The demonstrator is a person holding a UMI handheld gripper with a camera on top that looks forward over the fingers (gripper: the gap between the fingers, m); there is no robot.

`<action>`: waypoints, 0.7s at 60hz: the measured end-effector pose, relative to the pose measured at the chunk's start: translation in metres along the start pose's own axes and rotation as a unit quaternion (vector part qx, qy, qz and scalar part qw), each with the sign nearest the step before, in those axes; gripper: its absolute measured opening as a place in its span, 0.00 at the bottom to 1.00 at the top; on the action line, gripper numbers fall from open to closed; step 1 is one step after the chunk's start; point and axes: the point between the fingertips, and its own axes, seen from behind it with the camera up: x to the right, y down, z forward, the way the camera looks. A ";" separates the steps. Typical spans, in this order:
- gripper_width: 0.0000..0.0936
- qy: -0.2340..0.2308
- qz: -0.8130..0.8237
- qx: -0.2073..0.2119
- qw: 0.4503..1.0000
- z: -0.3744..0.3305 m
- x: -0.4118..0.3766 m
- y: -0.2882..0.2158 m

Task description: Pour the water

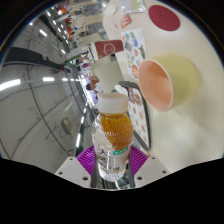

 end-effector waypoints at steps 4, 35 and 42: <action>0.45 0.016 -0.075 -0.005 0.997 -0.003 -0.012 0.001; 0.45 0.162 -0.757 0.082 0.627 -0.092 -0.122 -0.158; 0.45 0.206 -0.783 0.073 0.582 -0.113 -0.083 -0.211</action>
